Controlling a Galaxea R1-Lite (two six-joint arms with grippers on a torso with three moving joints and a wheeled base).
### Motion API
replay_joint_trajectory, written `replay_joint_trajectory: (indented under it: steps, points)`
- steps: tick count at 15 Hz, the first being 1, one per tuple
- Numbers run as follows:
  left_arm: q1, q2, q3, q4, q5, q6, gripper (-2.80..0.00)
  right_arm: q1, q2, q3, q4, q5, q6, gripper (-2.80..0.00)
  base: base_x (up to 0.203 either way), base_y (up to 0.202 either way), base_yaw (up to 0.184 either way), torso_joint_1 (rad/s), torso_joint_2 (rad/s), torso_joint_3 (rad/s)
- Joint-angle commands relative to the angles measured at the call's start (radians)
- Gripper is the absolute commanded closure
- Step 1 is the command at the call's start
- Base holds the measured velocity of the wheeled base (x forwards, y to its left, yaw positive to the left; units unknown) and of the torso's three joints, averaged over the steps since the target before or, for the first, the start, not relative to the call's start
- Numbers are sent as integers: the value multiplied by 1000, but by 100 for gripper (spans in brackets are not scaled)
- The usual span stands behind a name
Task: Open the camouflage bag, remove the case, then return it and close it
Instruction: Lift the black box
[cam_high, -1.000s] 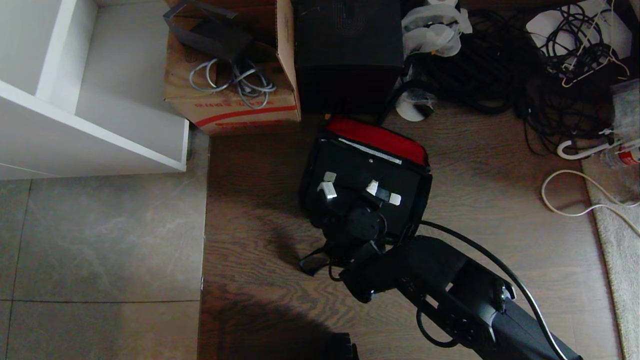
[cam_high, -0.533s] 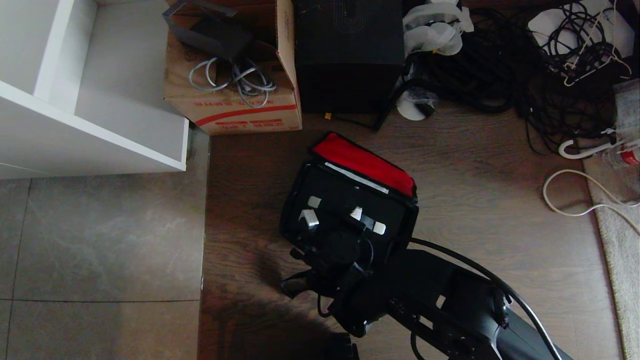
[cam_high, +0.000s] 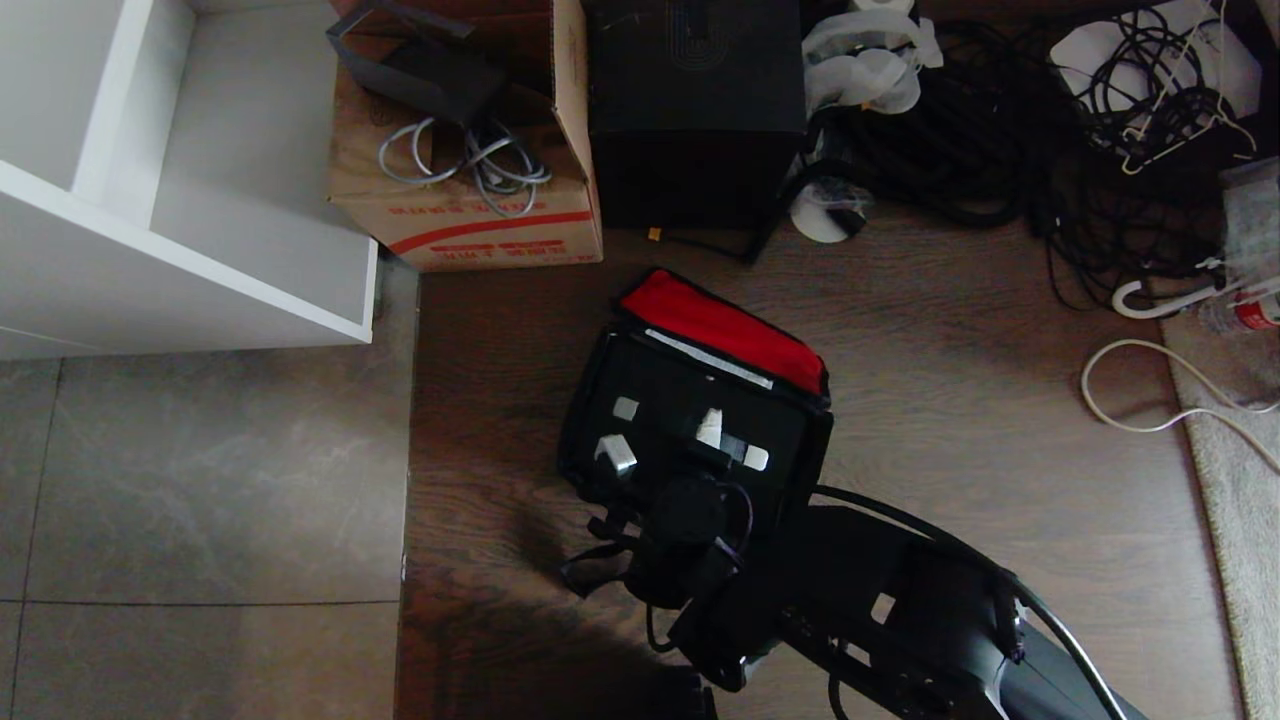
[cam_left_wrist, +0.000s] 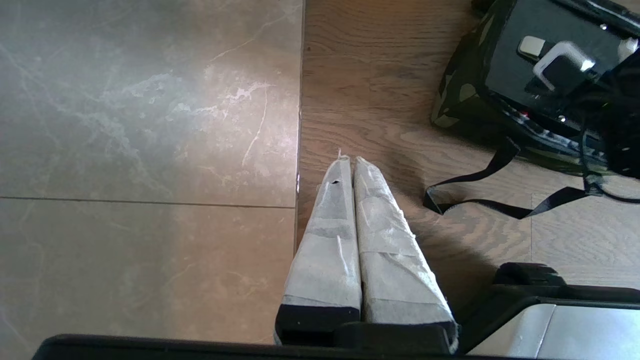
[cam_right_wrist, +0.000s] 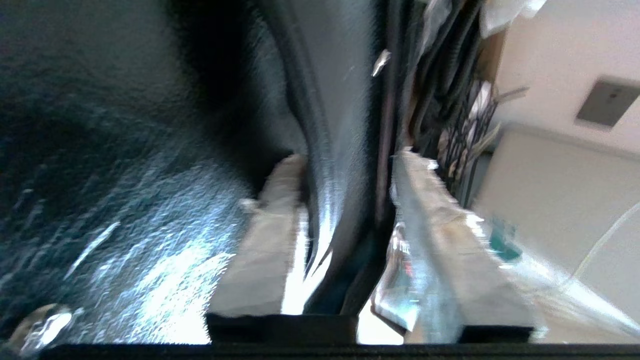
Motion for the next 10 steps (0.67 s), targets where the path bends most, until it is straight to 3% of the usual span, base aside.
replay_joint_trajectory:
  steps: [1, 10]
  points:
    - [0, 0, 9, -1, 1, -1, 0, -17, 9, -8, 1, 36, -6, -280, 0, 0, 0, 0, 0, 0]
    - [0, 0, 9, -1, 1, -1, 0, -59, 35, -83, 1, 33, -21, -280, 0, 0, 0, 0, 0, 0]
